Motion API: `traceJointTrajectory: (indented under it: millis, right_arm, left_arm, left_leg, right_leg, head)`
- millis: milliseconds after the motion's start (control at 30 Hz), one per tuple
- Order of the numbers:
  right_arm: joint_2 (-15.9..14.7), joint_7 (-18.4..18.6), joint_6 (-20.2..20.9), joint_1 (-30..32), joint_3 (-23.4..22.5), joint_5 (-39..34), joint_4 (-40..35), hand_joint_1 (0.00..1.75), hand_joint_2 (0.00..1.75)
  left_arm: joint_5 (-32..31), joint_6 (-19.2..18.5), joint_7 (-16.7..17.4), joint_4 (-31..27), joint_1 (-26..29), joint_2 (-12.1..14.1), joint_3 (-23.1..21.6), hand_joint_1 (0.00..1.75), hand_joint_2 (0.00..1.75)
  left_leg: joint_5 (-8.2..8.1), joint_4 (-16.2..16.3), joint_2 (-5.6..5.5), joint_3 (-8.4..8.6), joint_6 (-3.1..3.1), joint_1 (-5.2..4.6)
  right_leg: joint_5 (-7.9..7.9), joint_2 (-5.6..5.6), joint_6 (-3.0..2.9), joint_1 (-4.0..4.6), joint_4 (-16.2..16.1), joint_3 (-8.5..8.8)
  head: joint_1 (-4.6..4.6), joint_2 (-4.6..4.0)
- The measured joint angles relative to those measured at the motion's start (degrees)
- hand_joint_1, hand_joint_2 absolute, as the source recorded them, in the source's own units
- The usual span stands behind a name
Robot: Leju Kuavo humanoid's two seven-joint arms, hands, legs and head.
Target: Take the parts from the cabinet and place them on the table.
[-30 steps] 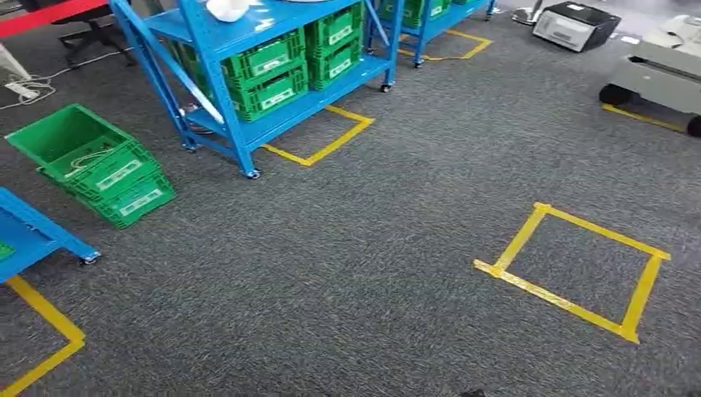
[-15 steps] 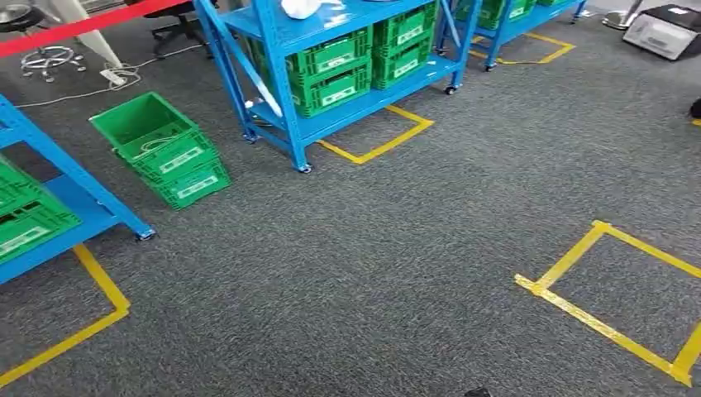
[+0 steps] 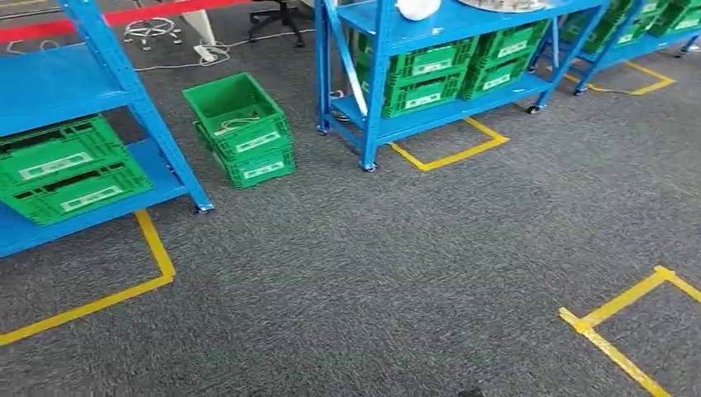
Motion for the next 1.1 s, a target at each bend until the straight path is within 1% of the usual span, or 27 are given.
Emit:
traceJointTrajectory:
  millis: [33, 67, 100, 133, 167, 200, 233, 267, 333, 367, 400, 433, 500, 533, 567, 633, 667, 700, 733, 767, 867, 900, 933, 1000, 1033, 1067, 1100]
  right_arm:
    - [0.0, 0.0, 0.0, 0.0, 0.0, 0.0, 0.1, 0.0, 0.0]
    - [0.0, 0.0, 0.0, 0.0, 0.0, 0.0, 0.1, 0.0, 0.0]
    - [0.0, 0.0, 0.0, 0.0, 0.0, 0.0, 0.1, 0.0, 0.0]
    - [0.0, 0.0, 0.0, -0.1, 0.0, 0.0, 0.2, 0.0, 0.0]
    - [0.0, 0.0, 0.0, -0.1, 0.0, 0.0, 0.2, 0.0, 0.0]
    - [0.0, 0.0, 0.0, -0.1, 0.0, 0.0, 0.2, 0.0, 0.0]
    - [0.0, 0.0, 0.0, -0.1, 0.0, 0.0, 0.2, 0.0, 0.0]
    - [0.0, 0.0, 0.0, -0.2, 0.0, 0.0, 0.2, 0.0, 0.0]
    - [0.0, 0.0, 0.0, -0.3, 0.0, -0.1, 0.2, 0.0, 0.0]
    - [0.2, 0.0, 0.0, -0.4, 0.0, -0.1, 0.2, 0.0, 0.0]
    - [0.1, 0.0, 0.0, -0.3, 0.0, -0.1, 0.2, 0.0, 0.0]
    - [0.1, 0.0, 0.0, -0.3, 0.0, -0.1, 0.2, 0.0, 0.0]
    - [0.1, 0.0, 0.0, -0.1, 0.0, -0.1, 0.2, 0.0, 0.0]
    - [0.1, 0.0, 0.0, 0.0, 0.0, -0.1, 0.2, 0.0, 0.0]
    - [0.1, 0.0, 0.0, 0.0, 0.0, -0.1, 0.2, 0.0, 0.0]
    - [0.2, 0.0, 0.0, -0.2, 0.0, -0.1, 0.2, 0.0, 0.0]
    - [0.2, 0.0, 0.0, -0.2, 0.0, -0.1, 0.2, 0.0, 0.0]
    - [0.2, 0.0, 0.0, -0.2, 0.0, -0.1, 0.2, 0.0, 0.0]
    - [0.1, 0.0, 0.0, -0.2, 0.0, -0.1, 0.2, 0.0, 0.0]
    - [0.1, 0.0, 0.0, -0.3, 0.0, -0.1, 0.2, 0.0, 0.0]
    - [0.1, 0.0, 0.0, -0.6, 0.0, -0.1, 0.2, 0.0, 0.0]
    - [0.1, 0.0, 0.0, -0.6, 0.0, -0.1, 0.2, 0.0, 0.0]
    - [0.1, 0.0, 0.0, -0.5, 0.0, -0.1, 0.2, 0.0, 0.0]
    - [0.2, 0.0, 0.1, -0.2, 0.0, -0.1, 0.2, 0.0, 0.0]
    - [0.2, 0.0, 0.2, -0.1, 0.0, 0.0, 0.3, 0.0, 0.0]
    - [0.2, 0.0, 0.3, -0.1, 0.0, 0.0, 0.3, 0.0, 0.0]
    - [0.2, 0.0, 0.3, -0.1, 0.0, 0.0, 0.3, 0.0, 0.0]
  left_arm:
    - [0.0, 0.0, 0.0, 0.0, 0.1, 0.0, 0.0, 0.0, 0.0]
    - [0.0, 0.0, 0.0, 0.0, 0.2, 0.0, 0.1, 0.0, 0.0]
    - [0.0, 0.0, 0.0, 0.0, 0.3, 0.0, 0.2, 0.0, 0.0]
    - [0.0, 0.0, 0.0, 0.0, 0.3, 0.0, 0.3, 0.0, 0.0]
    - [0.0, 0.0, 0.0, 0.0, 0.2, 0.0, 0.5, 0.0, 0.0]
    - [0.0, 0.0, 0.0, 0.0, 0.2, -0.3, 0.5, 0.0, 0.0]
    - [0.0, 0.0, 0.0, 0.0, 0.2, -0.2, 0.6, 0.0, 0.0]
    - [0.0, 0.0, 0.0, 0.0, 0.2, -0.1, 0.6, 0.0, 0.0]
    - [0.0, 0.0, 0.0, 0.0, 0.5, -0.1, 0.8, 0.0, 0.0]
    - [0.0, 0.0, 0.0, 0.0, 0.5, 0.1, 0.8, 0.0, 0.0]
    - [0.0, 0.0, 0.0, 0.0, 0.6, -0.1, 0.8, 0.0, 0.0]
    - [0.0, 0.0, 0.0, 0.0, 0.3, -0.2, 0.8, 0.0, 0.0]
    - [0.0, 0.0, 0.0, 0.0, 0.0, -0.1, 0.8, 0.0, 0.0]
    - [0.0, 0.0, 0.0, 0.0, 0.1, -0.1, 0.8, 0.0, 0.0]
    - [0.0, 0.0, 0.0, 0.0, 0.2, -0.1, 0.8, 0.0, 0.0]
    - [0.0, 0.0, 0.0, 0.0, 0.3, 0.0, 0.9, 0.0, 0.0]
    - [0.0, 0.0, 0.0, 0.0, 0.2, 0.0, 0.9, 0.0, 0.0]
    - [0.0, 0.0, 0.0, 0.0, 0.1, 0.0, 0.9, 0.0, 0.0]
    - [0.0, 0.0, 0.0, 0.0, -0.2, -0.1, 0.9, 0.0, 0.0]
    - [0.0, 0.0, 0.0, 0.0, -0.2, -0.1, 0.9, 0.0, 0.0]
    - [0.0, 0.0, 0.0, 0.0, 0.1, -0.1, 0.9, 0.0, 0.0]
    - [0.0, 0.0, 0.0, 0.0, 0.2, -0.2, 0.9, 0.0, 0.0]
    - [0.0, 0.0, 0.0, 0.0, 0.1, -0.1, 0.9, 0.0, 0.0]
    - [0.0, 0.0, 0.0, 0.0, -0.1, -0.1, 0.9, 0.0, 0.0]
    - [0.0, 0.0, 0.0, 0.0, 0.0, 0.0, 0.9, 0.0, 0.0]
    - [0.0, 0.0, 0.0, 0.0, 0.1, 0.0, 0.9, 0.0, 0.0]
    - [0.0, 0.0, 0.0, 0.0, 0.1, 0.0, 0.9, 0.0, 0.0]
  left_leg:
    - [0.0, 0.0, -0.89, -0.01, 0.01, -0.08]
    - [0.01, 0.0, -1.77, 0.03, 0.0, -0.17]
    - [0.02, 0.0, -2.62, 0.1, -0.01, -0.23]
    - [0.07, 0.0, -3.58, 0.17, -0.08, -0.31]
    - [0.13, 0.0, -4.34, 0.21, -0.17, -0.31]
    - [0.17, 0.0, -4.85, 0.1, -0.28, -0.01]
    - [0.19, 0.2, -5.52, 0.02, -0.65, -0.4]
    - [0.34, 0.1, -5.98, -0.17, -0.94, -0.26]
    - [0.77, -0.3, -7.11, -0.55, -1.73, -0.05]
    - [0.61, 0.1, -6.8, -0.76, -1.84, -0.05]
    - [-0.78, 1.5, -3.22, -1.52, -2.0, -0.5]
    - [-3.15, 5.0, -1.27, -3.31, -2.23, -0.47]
    - [-7.05, 13.5, 0.07, -7.5, -2.59, -0.41]
    - [-7.8, 16.7, 0.26, -9.05, -2.74, -0.41]
    - [-7.04, 16.8, 0.34, -9.03, -2.84, -0.37]
    - [-2.86, 10.7, 0.92, -5.78, -2.98, -0.26]
    - [-0.39, 5.1, 2.46, -2.68, -3.11, -0.23]
    - [0.45, 1.1, 6.15, -0.29, -3.39, -0.26]
    - [0.19, 0.2, 5.74, -0.12, -2.78, -0.32]
    - [0.11, 0.2, 4.82, -0.16, -2.01, -0.37]
    - [0.15, 0.2, 2.83, -0.2, -1.1, -0.26]
    - [0.28, 0.1, 2.33, -0.23, -0.81, -0.13]
    - [0.4, 0.1, 1.77, -0.3, -0.44, -0.06]
    - [0.51, 0.1, 0.35, -0.58, -0.04, -0.08]
    - [0.55, 0.1, -0.48, -0.64, 0.01, -0.13]
    - [0.58, 0.2, -1.28, -0.65, 0.05, -0.19]
    - [0.59, 0.2, -2.12, -0.6, 0.05, -0.22]
  right_leg:
    - [-0.29, 0.06, -0.12, 0.0, 2.3, -1.47]
    - [1.05, 0.11, -0.36, 0.04, 1.4, -1.37]
    - [3.5, 0.3, -0.72, 0.07, -1.9, -0.12]
    - [6.7, 0.87, -1.18, 0.12, -7.5, 2.33]
    - [9.24, 2.5, -1.79, 0.16, -12.7, 4.74]
    - [10.07, 5.7, -2.11, 0.17, -15.8, 5.88]
    - [10.35, 5.85, -2.32, 0.71, -16.0, 5.86]
    - [10.37, 4.84, -2.21, 0.71, -16.0, 5.98]
    - [10.51, 3.91, -2.58, 0.86, -15.9, 6.27]
    - [11.16, 2.93, -2.89, 0.17, -16.8, 6.49]
    - [11.3, 2.31, -3.15, 0.3, -17.1, 6.6]
    - [11.28, 1.44, -3.42, 0.32, -17.1, 6.57]
    - [11.16, -0.35, -3.54, 0.41, -17.1, 6.54]
    - [11.08, -1.32, -3.56, 0.41, -17.1, 6.52]
    - [11.01, -2.04, -3.54, 0.4, -17.1, 6.59]
    - [10.78, -3.46, -3.34, 0.37, -17.1, 6.81]
    - [10.53, -4.19, -3.05, 0.33, -17.0, 7.1]
    - [10.23, -4.77, -2.57, 0.72, -16.8, 7.35]
    - [9.42, -5.26, -2.26, 1.13, -16.0, 6.65]
    - [9.2, -5.92, -2.16, 1.21, -16.4, 6.93]
    - [8.81, -7.45, -1.78, 1.03, -16.6, 7.65]
    - [7.74, -4.3, -1.11, 0.76, -15.5, 7.44]
    - [5.22, -1.56, -0.86, 0.56, -11.8, 5.86]
    - [0.78, -0.23, -0.68, 0.44, -2.5, 1.36]
    - [-0.21, -0.04, -0.72, 0.43, 1.1, -0.56]
    - [0.24, 0.03, -0.77, 0.44, 2.0, -1.26]
    - [1.99, 0.14, -1.02, 0.45, 0.3, -0.75]
  head:
    - [-0.04, 0.0]
    - [-0.04, 0.0]
    - [-0.04, 0.0]
    - [-0.04, 0.0]
    - [0.0, 0.0]
    - [-0.09, 0.0]
    - [-0.09, 0.0]
    - [0.18, 0.0]
    - [0.13, 0.0]
    - [0.11, 0.0]
    - [-0.18, 0.0]
    - [-0.64, 0.0]
    - [-0.52, 0.0]
    - [-0.57, 0.0]
    - [-0.55, 0.0]
    - [-0.55, 0.0]
    - [-0.55, 0.0]
    - [-0.59, 0.0]
    - [-0.77, 0.0]
    - [-0.06, 0.0]
    - [-0.02, 0.0]
    - [0.15, 0.0]
    - [0.24, 0.0]
    - [0.28, 0.0]
    - [0.26, 0.0]
    - [0.31, 0.0]
    - [0.28, 0.0]
